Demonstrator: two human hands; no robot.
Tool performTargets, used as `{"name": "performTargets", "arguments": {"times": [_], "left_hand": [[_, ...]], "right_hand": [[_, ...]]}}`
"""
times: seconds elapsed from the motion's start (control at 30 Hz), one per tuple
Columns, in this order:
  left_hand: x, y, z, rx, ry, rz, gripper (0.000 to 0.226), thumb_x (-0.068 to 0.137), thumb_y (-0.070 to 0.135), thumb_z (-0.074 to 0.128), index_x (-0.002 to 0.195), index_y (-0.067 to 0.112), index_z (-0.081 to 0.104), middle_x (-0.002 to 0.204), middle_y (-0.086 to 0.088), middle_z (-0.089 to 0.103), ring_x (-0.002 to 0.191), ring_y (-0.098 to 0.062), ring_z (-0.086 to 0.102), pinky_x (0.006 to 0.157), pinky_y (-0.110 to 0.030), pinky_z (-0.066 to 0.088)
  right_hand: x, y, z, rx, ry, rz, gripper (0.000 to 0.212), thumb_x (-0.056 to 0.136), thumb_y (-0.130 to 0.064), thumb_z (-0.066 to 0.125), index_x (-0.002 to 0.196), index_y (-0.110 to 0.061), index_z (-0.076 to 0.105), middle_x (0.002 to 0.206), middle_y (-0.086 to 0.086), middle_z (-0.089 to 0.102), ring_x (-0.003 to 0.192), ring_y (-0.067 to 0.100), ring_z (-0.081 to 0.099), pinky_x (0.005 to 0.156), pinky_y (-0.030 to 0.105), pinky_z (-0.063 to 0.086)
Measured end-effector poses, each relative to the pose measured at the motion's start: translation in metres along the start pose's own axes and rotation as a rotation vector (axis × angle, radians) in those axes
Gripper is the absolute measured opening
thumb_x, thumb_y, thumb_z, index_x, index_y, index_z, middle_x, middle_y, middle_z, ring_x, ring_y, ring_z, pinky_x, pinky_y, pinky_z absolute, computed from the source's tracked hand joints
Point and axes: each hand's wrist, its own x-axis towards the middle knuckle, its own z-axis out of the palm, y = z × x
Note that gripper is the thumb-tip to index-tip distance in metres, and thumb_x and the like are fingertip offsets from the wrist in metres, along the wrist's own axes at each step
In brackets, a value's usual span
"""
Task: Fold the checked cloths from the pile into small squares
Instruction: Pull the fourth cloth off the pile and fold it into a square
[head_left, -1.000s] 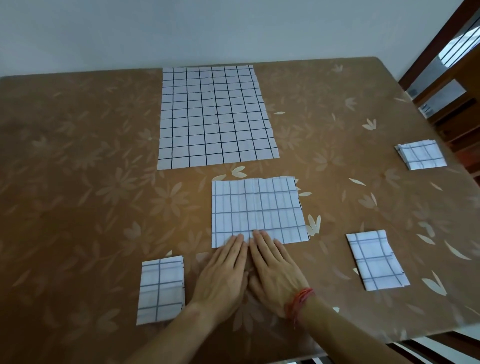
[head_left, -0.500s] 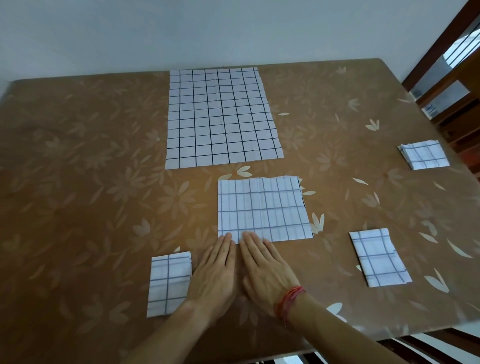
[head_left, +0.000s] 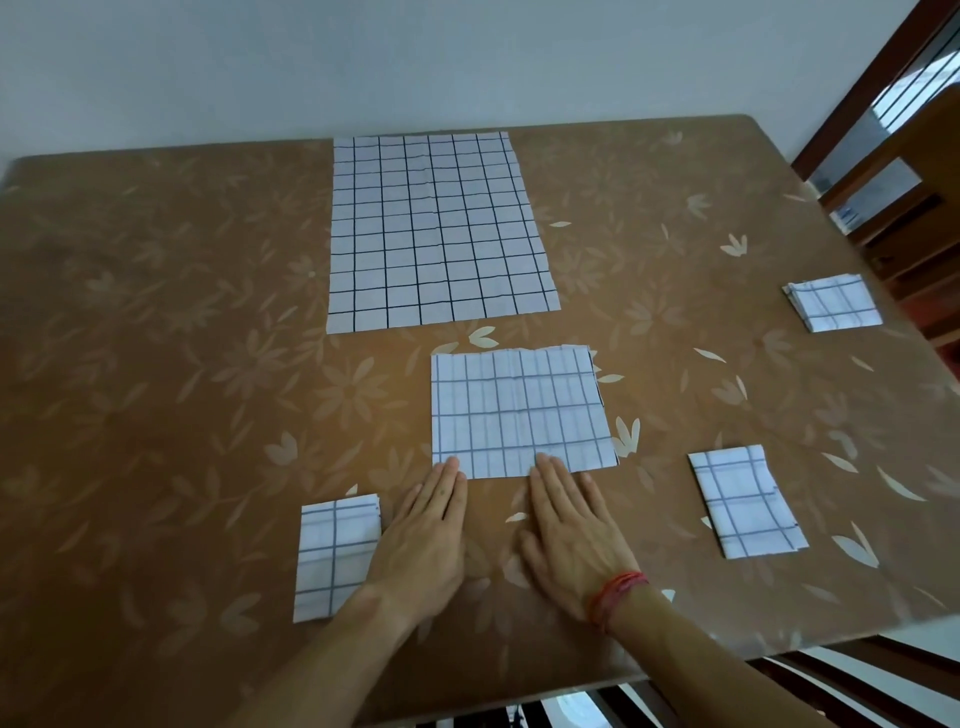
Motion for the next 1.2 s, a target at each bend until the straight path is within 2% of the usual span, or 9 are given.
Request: {"name": "performTargets", "arguments": {"times": [0.13, 0.3, 0.4, 0.47, 0.6, 0.87, 0.93, 1.07, 1.2], "left_hand": [[0.0, -0.001, 0.004, -0.036, 0.058, -0.005, 0.059, 0.102, 0.016, 0.02, 0.153, 0.011, -0.008, 0.159, -0.001, -0.021, 0.144, -0.013, -0.024, 0.112, -0.025, -0.017], [0.0, -0.002, 0.006, -0.047, 0.094, 0.017, 0.059, 0.102, 0.015, 0.023, 0.153, 0.011, -0.006, 0.156, 0.002, -0.022, 0.144, -0.012, -0.023, 0.113, -0.025, -0.015], [0.0, -0.002, 0.007, -0.051, 0.108, 0.02, 0.059, 0.101, 0.015, 0.024, 0.153, 0.011, -0.004, 0.156, 0.002, -0.021, 0.144, -0.012, -0.022, 0.112, -0.025, -0.016], [0.0, -0.003, 0.007, -0.05, 0.11, 0.018, 0.059, 0.102, 0.016, 0.022, 0.153, 0.012, -0.007, 0.157, 0.002, -0.022, 0.143, -0.011, -0.024, 0.111, -0.024, -0.017], [0.002, -0.001, 0.006, -0.043, 0.113, 0.005, 0.059, 0.102, 0.016, 0.022, 0.152, 0.013, -0.01, 0.155, 0.004, -0.024, 0.143, -0.01, -0.024, 0.111, -0.024, -0.018], [0.007, -0.007, 0.015, 0.078, 0.111, -0.007, 0.06, 0.093, 0.026, 0.021, 0.15, 0.007, 0.027, 0.159, -0.006, 0.018, 0.145, -0.016, 0.006, 0.115, -0.038, 0.004], [0.006, -0.006, 0.011, 0.074, 0.093, -0.005, 0.064, 0.092, 0.03, 0.014, 0.15, 0.008, 0.026, 0.159, -0.006, 0.015, 0.145, -0.016, 0.004, 0.114, -0.038, 0.001], [0.005, -0.004, 0.011, 0.036, 0.112, 0.011, 0.062, 0.094, 0.029, 0.003, 0.153, 0.012, 0.002, 0.16, -0.002, -0.009, 0.143, -0.012, -0.018, 0.112, -0.03, -0.015], [0.002, -0.001, 0.006, -0.011, 0.098, -0.006, 0.056, 0.103, 0.024, 0.017, 0.154, 0.015, -0.003, 0.16, 0.0, -0.015, 0.145, -0.012, -0.02, 0.114, -0.029, -0.017]], "right_hand": [[-0.009, 0.029, 0.0, -0.025, -0.002, 0.09, 0.071, 0.09, -0.047, 0.035, 0.145, -0.002, 0.033, 0.154, 0.013, 0.028, 0.143, 0.024, 0.023, 0.113, 0.041, 0.004], [-0.013, 0.044, 0.0, 0.012, -0.05, 0.115, 0.078, 0.092, -0.055, 0.015, 0.151, -0.005, 0.002, 0.159, 0.006, -0.009, 0.146, 0.018, -0.014, 0.114, 0.037, -0.015], [-0.013, 0.04, -0.003, 0.041, -0.067, 0.137, 0.082, 0.087, -0.057, 0.003, 0.151, -0.007, -0.004, 0.156, 0.004, -0.016, 0.145, 0.017, -0.018, 0.114, 0.037, -0.017], [-0.012, 0.039, -0.004, 0.058, -0.064, 0.149, 0.081, 0.087, -0.057, 0.002, 0.152, -0.007, 0.001, 0.158, 0.004, -0.009, 0.147, 0.017, -0.011, 0.117, 0.04, -0.01], [-0.001, 0.04, -0.019, 0.13, 0.133, 0.182, 0.068, 0.089, -0.053, 0.023, 0.138, -0.011, 0.046, 0.14, 0.006, 0.048, 0.127, 0.025, 0.046, 0.108, 0.041, 0.034], [0.067, 0.058, -0.066, 0.691, 0.154, 0.574, 0.028, 0.083, -0.037, 0.056, 0.094, -0.012, 0.054, 0.095, 0.005, 0.058, 0.093, 0.026, 0.054, 0.075, 0.032, 0.043], [0.078, 0.059, -0.079, 0.902, 0.138, 0.679, 0.014, 0.087, -0.026, 0.058, 0.094, -0.015, 0.054, 0.094, 0.007, 0.062, 0.089, 0.026, 0.057, 0.072, 0.03, 0.043], [0.088, 0.06, -0.087, 0.98, 0.148, 0.751, 0.037, 0.087, -0.017, 0.06, 0.116, 0.006, 0.057, 0.116, 0.019, 0.064, 0.106, 0.035, 0.059, 0.089, 0.042, 0.047], [0.092, 0.064, -0.088, 1.031, 0.128, 0.839, 0.021, 0.082, -0.018, 0.064, 0.099, -0.006, 0.065, 0.088, 0.008, 0.061, 0.091, 0.029, 0.06, 0.085, 0.038, 0.05]]}}
